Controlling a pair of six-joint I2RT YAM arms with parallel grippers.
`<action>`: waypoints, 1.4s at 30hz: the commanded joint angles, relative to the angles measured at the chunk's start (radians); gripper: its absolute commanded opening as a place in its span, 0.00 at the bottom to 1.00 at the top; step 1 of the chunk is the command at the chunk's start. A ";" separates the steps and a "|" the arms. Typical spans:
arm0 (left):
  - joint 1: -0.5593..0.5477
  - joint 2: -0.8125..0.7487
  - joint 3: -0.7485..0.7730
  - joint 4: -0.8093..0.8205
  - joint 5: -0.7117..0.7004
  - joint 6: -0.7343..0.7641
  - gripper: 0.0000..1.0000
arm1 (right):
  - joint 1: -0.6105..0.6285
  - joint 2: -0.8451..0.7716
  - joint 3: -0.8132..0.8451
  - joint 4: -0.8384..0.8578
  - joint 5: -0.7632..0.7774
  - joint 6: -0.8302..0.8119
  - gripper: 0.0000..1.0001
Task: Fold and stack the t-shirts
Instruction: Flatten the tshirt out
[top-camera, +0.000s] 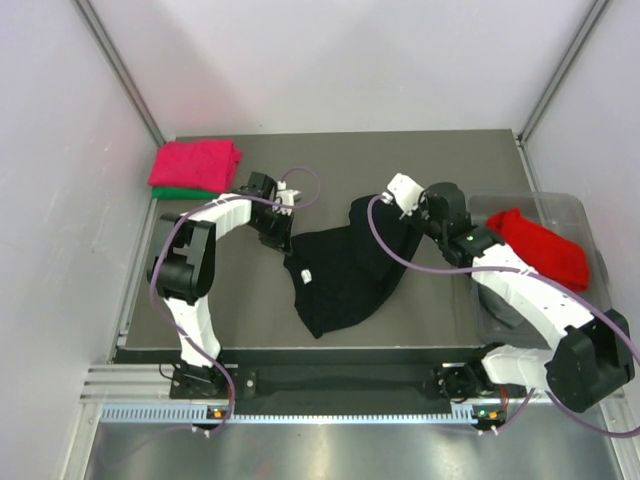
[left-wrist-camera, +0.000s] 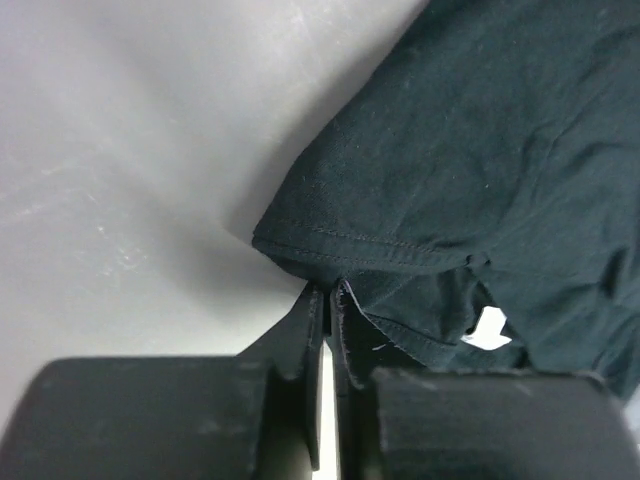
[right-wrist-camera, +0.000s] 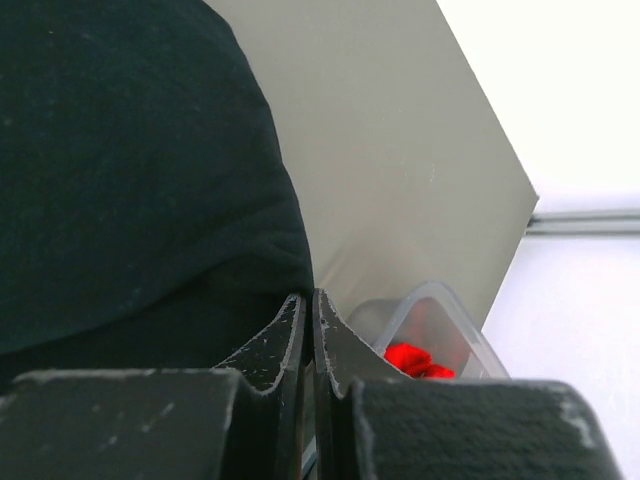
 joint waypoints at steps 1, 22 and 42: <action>-0.005 -0.002 0.013 -0.052 0.005 0.022 0.00 | -0.034 -0.018 0.028 0.032 -0.013 0.038 0.00; 0.012 -0.884 0.006 -0.158 -0.312 0.199 0.00 | -0.209 -0.316 0.140 -0.266 -0.345 0.230 0.00; 0.011 -0.248 0.334 0.012 -0.526 0.016 0.39 | -0.117 -0.208 0.086 -0.326 -0.439 -0.048 0.46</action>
